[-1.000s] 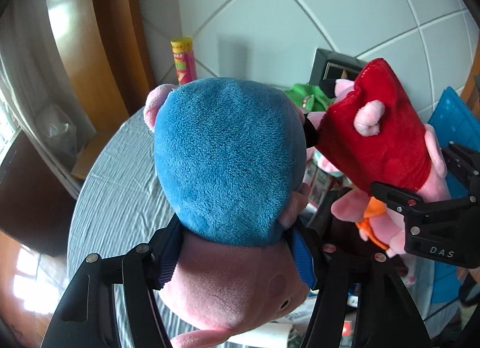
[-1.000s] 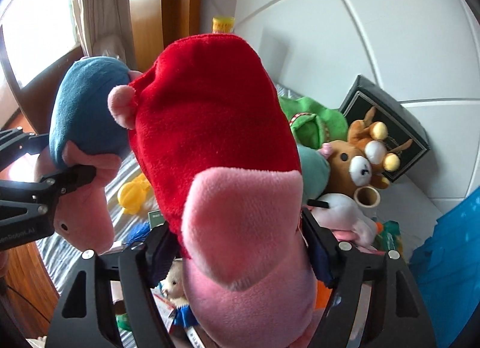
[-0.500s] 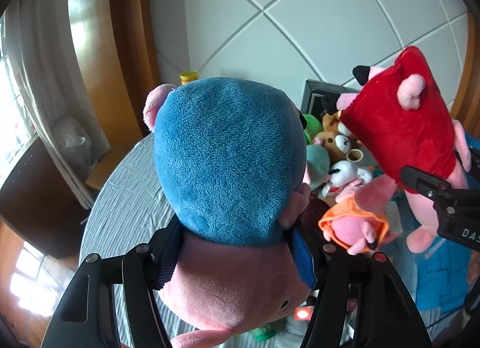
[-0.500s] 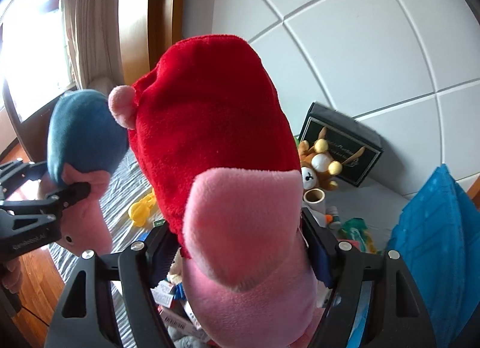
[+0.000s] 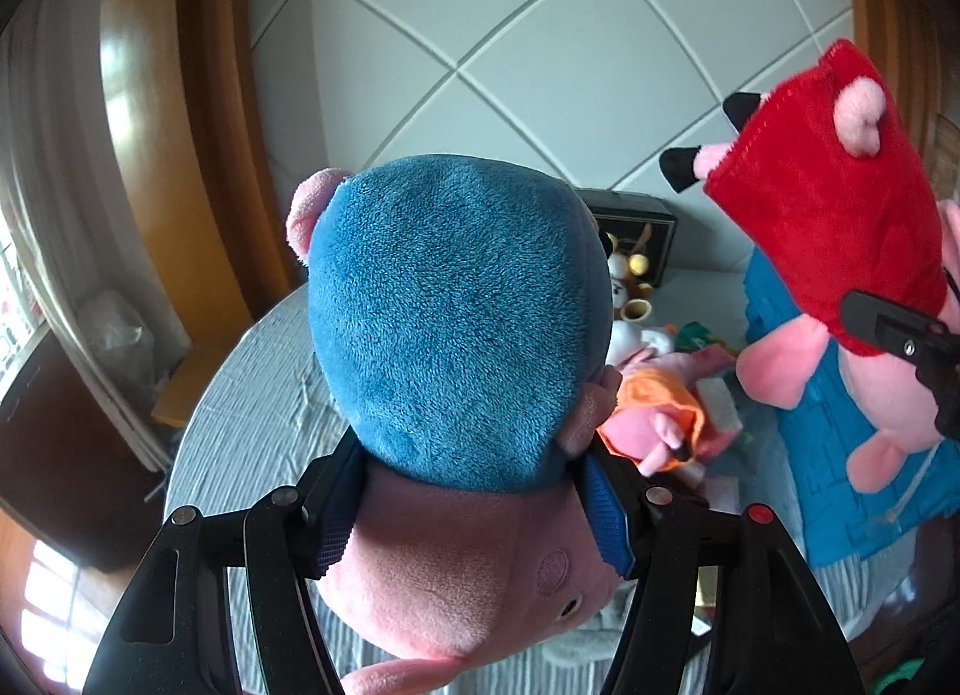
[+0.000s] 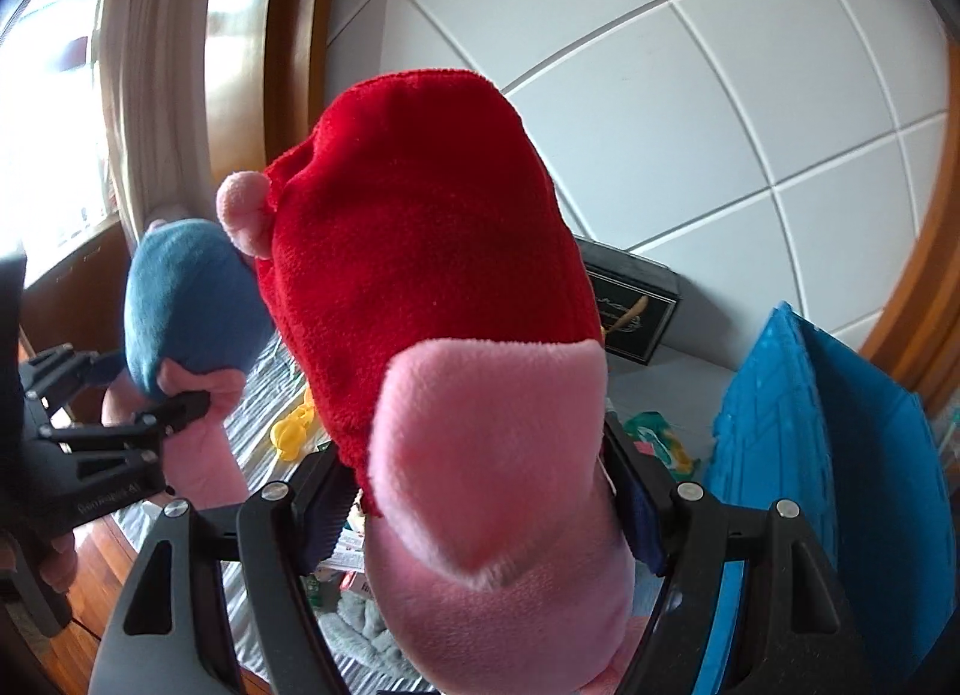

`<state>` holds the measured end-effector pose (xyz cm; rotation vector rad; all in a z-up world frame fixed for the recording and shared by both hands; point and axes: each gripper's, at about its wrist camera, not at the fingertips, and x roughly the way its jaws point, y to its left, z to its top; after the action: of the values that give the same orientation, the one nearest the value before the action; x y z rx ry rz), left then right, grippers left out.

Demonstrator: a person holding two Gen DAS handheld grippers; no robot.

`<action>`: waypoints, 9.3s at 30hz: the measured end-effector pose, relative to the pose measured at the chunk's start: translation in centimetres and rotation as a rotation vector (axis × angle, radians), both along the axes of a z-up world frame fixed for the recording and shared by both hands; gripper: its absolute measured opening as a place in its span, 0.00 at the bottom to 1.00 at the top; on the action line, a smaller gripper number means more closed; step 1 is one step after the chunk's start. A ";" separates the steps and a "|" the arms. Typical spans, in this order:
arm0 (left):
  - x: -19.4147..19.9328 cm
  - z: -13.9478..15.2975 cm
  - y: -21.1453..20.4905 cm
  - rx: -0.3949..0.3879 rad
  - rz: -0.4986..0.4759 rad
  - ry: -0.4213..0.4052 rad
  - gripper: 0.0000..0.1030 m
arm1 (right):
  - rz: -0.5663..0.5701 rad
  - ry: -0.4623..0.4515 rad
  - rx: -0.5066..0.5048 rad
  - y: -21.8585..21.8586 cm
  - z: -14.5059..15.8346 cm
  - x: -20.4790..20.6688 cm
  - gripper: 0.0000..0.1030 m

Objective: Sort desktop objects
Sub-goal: 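Lift the blue plush pig with the left tool while the right tool carries the red pig to the crate, then open the left tool over the crate while the right tool releases the red plush pig inside, then withdraw both tools from the crate back toward the table pile, then reach the left tool to the teal-shirt pig while the right tool reaches the orange-dress pig, then close the left tool on the teal-shirt pink pig while the right tool grasps the orange-dress pig, then lift the teal-shirt pig with the left tool while the right tool carries the orange-dress pig over the crate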

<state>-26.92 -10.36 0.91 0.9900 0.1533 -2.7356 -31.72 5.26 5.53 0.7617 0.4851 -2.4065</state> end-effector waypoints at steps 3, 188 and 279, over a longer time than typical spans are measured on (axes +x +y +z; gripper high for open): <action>-0.6 0.8 1.6 -0.004 -0.048 0.016 0.62 | -0.042 0.029 -0.012 2.0 1.3 1.2 0.72; -35.7 -22.9 -4.3 -0.299 -0.806 -0.312 1.00 | -0.911 -0.532 -0.049 -3.4 -22.3 -21.8 1.00; -31.3 -20.5 -10.9 -0.018 -0.501 -0.185 0.59 | -0.851 -0.506 -0.101 -2.7 -24.8 -14.5 0.78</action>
<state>-58.19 -21.29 -19.63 1.4342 -0.1763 -3.0429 -46.23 2.60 -19.32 1.7268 -0.2247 -2.7611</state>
